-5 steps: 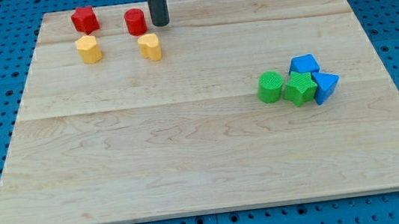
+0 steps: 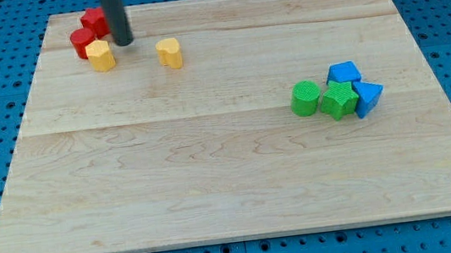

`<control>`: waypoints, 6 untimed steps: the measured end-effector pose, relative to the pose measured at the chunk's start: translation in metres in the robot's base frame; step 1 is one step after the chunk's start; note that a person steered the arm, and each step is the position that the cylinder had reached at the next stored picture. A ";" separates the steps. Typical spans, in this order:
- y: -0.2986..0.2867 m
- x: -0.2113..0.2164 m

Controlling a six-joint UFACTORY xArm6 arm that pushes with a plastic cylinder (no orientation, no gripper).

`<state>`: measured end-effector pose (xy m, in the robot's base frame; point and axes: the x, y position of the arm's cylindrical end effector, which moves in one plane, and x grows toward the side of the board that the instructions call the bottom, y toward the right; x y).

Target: Place the yellow hexagon to the bottom of the red circle

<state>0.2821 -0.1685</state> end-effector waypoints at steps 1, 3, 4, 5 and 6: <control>-0.028 0.019; 0.007 0.034; -0.046 0.035; -0.079 0.015; -0.119 0.012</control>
